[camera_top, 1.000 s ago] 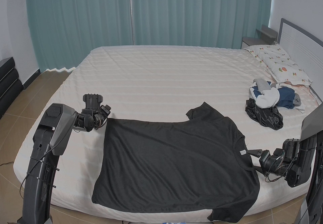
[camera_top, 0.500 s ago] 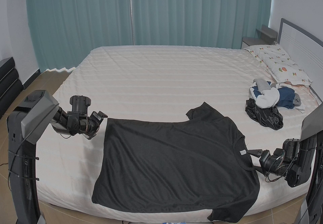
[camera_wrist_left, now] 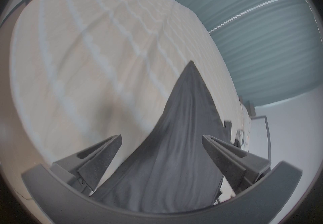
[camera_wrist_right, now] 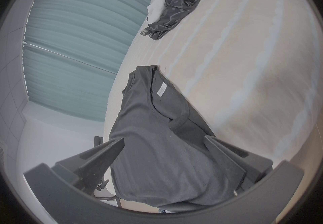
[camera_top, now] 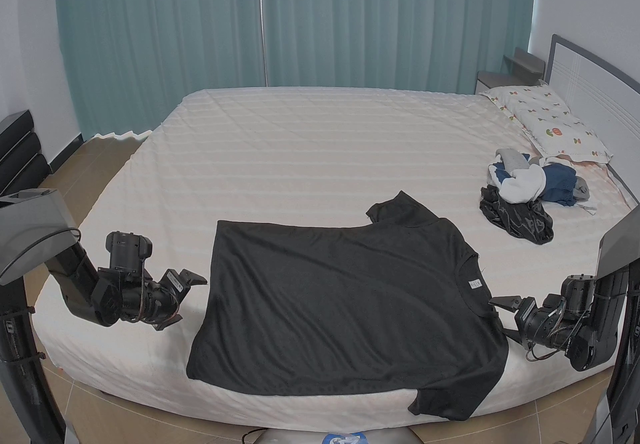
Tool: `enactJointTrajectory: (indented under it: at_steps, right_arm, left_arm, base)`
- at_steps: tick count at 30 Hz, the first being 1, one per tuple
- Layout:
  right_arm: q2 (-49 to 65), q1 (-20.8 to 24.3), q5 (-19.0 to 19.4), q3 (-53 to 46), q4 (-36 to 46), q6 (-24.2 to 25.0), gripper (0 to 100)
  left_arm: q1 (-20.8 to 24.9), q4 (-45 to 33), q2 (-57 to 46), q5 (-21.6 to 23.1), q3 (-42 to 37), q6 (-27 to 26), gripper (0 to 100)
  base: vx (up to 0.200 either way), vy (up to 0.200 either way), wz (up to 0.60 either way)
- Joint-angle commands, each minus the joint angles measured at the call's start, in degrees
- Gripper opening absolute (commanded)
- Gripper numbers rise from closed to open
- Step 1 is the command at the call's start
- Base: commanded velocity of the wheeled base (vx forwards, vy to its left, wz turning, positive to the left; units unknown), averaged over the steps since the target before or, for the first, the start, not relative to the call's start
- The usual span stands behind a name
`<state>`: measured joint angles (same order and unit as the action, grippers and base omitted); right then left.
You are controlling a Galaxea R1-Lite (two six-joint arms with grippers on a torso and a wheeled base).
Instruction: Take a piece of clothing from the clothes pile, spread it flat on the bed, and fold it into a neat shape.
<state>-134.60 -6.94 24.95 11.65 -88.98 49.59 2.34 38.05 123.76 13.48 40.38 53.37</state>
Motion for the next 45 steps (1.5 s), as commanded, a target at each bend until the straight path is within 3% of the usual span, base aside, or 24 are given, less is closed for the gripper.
enactJointTrajectory:
  at_steps: [1,8,9,10,13,23,30,38,39,45]
  right_arm:
    - [0.65,0.08,0.01,-0.4,-0.67,-0.02,100]
    - [0.39,0.08,0.09,-0.4,-0.67,-0.02,100]
    - [0.39,0.08,0.09,-0.4,-0.67,-0.02,100]
    - [0.39,0.08,0.09,-0.4,-0.67,-0.02,100]
    - [0.3,0.08,0.09,-0.4,-0.67,-0.02,100]
    - [0.21,0.17,0.01,-0.32,-0.67,-0.02,100]
    - [0.21,0.17,0.01,-0.32,-0.67,-0.02,100]
    - [0.21,0.17,0.01,-0.14,-0.67,-0.02,100]
    - [0.21,0.08,0.01,-0.14,-0.67,-0.02,100]
    - [0.48,0.08,0.01,-0.32,-0.67,-0.02,100]
  left_arm:
    - [0.65,2.03,-4.84,2.25,-7.42,-5.29,100]
    - [1.0,2.56,-4.23,4.45,-14.01,-19.01,100]
    - [1.0,2.56,-4.23,4.45,-14.01,-19.01,100]
    - [1.26,2.65,-3.7,4.36,-15.06,-23.05,100]
    - [1.44,2.65,-2.65,4.36,-15.77,-26.3,100]
    - [7.24,6.16,1.31,-1.18,-16.03,-27.44,100]
    - [8.47,7.22,2.89,-5.4,-16.12,-27.62,100]
    - [8.65,7.13,3.16,-6.19,-16.12,-28.5,100]
    - [8.73,7.13,3.16,-6.28,-16.12,-28.59,0]
    - [8.82,6.95,2.98,-7.33,-16.64,-28.5,0]
  base:
    - [0.0,0.0,0.0]
    - [0.0,0.0,0.0]
    - [0.0,0.0,0.0]
    - [0.0,0.0,0.0]
    - [0.0,0.0,0.0]
    - [0.0,0.0,0.0]
    - [0.0,0.0,0.0]
    - [0.0,0.0,0.0]
    - [0.0,0.0,0.0]
    - [0.0,0.0,0.0]
